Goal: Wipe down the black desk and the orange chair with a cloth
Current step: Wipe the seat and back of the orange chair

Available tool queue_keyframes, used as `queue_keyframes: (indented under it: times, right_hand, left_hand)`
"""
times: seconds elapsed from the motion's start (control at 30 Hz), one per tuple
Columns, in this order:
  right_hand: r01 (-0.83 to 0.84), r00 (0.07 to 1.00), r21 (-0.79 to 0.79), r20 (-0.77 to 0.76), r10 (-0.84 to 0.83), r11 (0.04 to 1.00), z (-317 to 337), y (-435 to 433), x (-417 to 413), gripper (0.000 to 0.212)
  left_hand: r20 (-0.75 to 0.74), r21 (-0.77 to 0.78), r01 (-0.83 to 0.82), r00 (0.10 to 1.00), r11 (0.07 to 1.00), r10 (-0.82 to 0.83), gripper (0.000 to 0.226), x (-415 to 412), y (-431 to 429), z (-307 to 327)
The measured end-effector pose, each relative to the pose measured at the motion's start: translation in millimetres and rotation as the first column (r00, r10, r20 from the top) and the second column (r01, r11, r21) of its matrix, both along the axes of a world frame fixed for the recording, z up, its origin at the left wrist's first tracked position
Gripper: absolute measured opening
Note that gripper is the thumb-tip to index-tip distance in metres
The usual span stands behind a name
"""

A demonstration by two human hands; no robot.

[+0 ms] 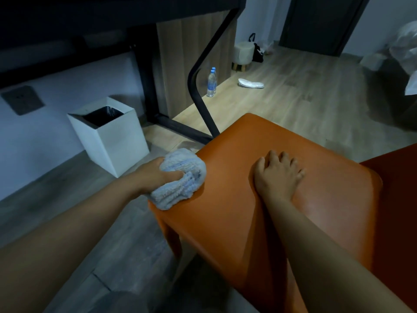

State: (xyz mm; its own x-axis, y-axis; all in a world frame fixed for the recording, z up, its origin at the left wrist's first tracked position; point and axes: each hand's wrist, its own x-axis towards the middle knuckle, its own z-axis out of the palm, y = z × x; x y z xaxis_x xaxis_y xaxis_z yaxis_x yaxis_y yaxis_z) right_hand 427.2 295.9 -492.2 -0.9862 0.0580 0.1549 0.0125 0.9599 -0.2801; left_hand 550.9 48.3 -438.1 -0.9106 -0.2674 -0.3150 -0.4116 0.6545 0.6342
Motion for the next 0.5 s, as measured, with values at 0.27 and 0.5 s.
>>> queue_keyframes:
  times: [0.27,0.5]
  right_hand:
    - [0.007,1.000,-0.022,-0.005,-0.007,1.000,3,-2,2,0.056]
    - [-0.016,1.000,-0.026,-0.021,0.016,1.000,15,-9,34,0.046]
  left_hand:
    - [-0.058,0.062,-0.154,0.986,0.986,0.157,0.081,39,-13,-13]
    - [-0.181,0.178,-0.243,0.944,0.954,0.274,0.043,106,-39,-50]
